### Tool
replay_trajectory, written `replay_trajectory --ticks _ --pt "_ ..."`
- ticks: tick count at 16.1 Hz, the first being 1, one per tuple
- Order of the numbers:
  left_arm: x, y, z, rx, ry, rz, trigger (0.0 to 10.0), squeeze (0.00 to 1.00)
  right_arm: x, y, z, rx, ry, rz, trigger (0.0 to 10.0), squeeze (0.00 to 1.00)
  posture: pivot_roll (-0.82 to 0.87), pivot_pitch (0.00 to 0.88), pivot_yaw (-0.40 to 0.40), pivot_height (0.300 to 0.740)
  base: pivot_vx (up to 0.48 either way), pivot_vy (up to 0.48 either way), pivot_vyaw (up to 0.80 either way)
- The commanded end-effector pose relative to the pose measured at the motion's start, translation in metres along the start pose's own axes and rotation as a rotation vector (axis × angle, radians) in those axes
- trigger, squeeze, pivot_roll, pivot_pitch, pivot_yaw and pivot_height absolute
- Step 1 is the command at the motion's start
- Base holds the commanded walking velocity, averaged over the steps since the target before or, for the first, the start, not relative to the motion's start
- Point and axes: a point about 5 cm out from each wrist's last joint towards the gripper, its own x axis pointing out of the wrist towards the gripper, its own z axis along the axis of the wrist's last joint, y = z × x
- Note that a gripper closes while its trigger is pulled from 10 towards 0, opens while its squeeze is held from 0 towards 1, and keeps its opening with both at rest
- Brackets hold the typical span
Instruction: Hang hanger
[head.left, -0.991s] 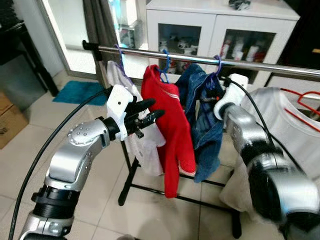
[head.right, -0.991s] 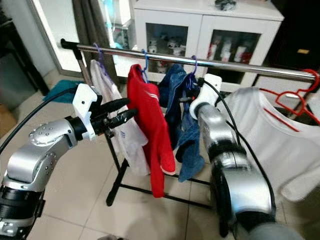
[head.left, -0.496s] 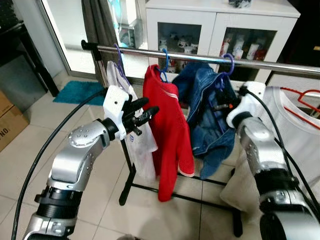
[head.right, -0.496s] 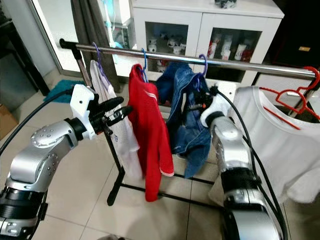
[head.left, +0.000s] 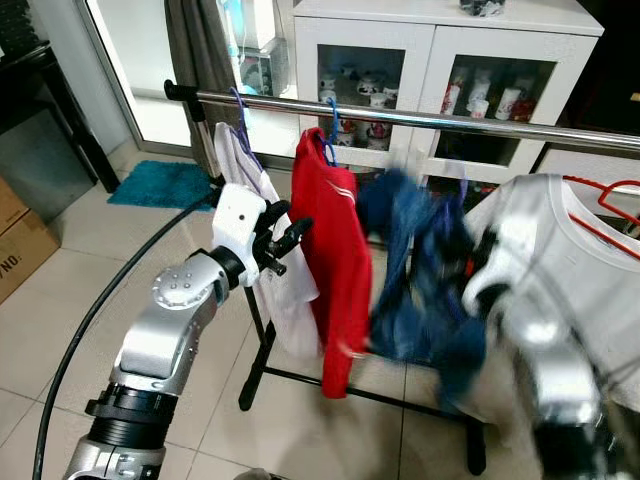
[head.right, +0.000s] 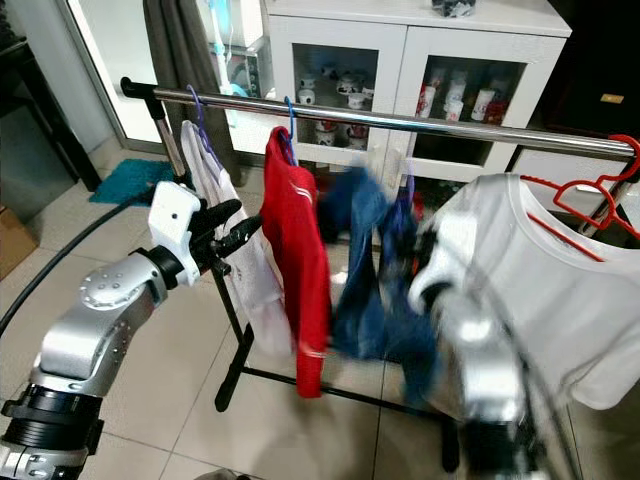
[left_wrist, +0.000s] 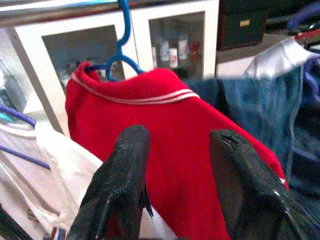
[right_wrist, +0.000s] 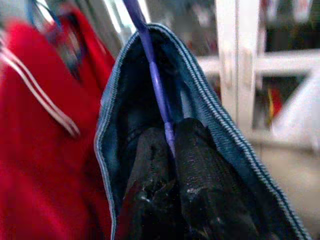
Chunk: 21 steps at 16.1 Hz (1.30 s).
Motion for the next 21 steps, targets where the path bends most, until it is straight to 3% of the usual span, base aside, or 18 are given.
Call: replay_trajectory --ticks 1,2,5,11,16,18,20,21 --pt "-0.003 0.001 -0.004 -0.008 0.012 0.024 10.0 0.0 -0.003 0.0 0.017 -0.034 -0.069 -0.036 0.0 0.0 -0.05 0.0 0.058 0.74 0.0 0.0 0.0" --pt "-0.005 0.003 -0.002 -0.061 -0.009 0.051 10.0 0.0 -0.01 0.003 0.012 -0.003 -0.057 -0.078 0.0 0.0 -0.07 0.0 0.064 0.74 0.0 0.0 0.0" --pt "-0.004 0.002 0.003 -0.115 -0.057 0.071 10.0 0.0 -0.021 0.004 0.007 0.067 -0.044 -0.145 0.0 0.0 -0.07 0.0 0.062 0.74 0.0 0.0 0.0" --pt "-0.007 -0.002 -0.01 -0.028 0.016 0.052 10.0 0.0 -0.029 0.012 0.011 0.111 -0.031 -0.171 0.0 0.0 -0.08 0.0 0.071 0.74 -0.09 0.0 0.0" --pt "-0.008 -0.002 -0.014 -0.019 0.023 0.057 10.0 0.0 -0.026 0.013 0.012 0.113 -0.022 -0.167 0.0 0.0 -0.07 0.0 0.057 0.74 -0.271 0.0 0.0" --pt "-0.008 0.0 -0.015 -0.069 0.031 0.073 10.0 0.0 -0.025 0.013 0.013 0.111 -0.021 -0.166 0.0 0.0 -0.07 0.0 0.056 0.74 -0.268 0.0 0.0" --pt "-0.007 0.0 -0.015 -0.088 0.03 0.069 10.0 0.23 -0.024 0.012 0.014 0.111 -0.024 -0.168 0.0 0.0 -0.07 0.0 0.057 0.74 0.0 0.0 0.0" --pt "-0.006 0.0 -0.014 -0.092 0.029 0.071 10.0 0.87 -0.024 0.012 0.014 0.111 -0.025 -0.17 0.0 0.0 -0.07 0.0 0.059 0.74 0.0 0.0 0.0"
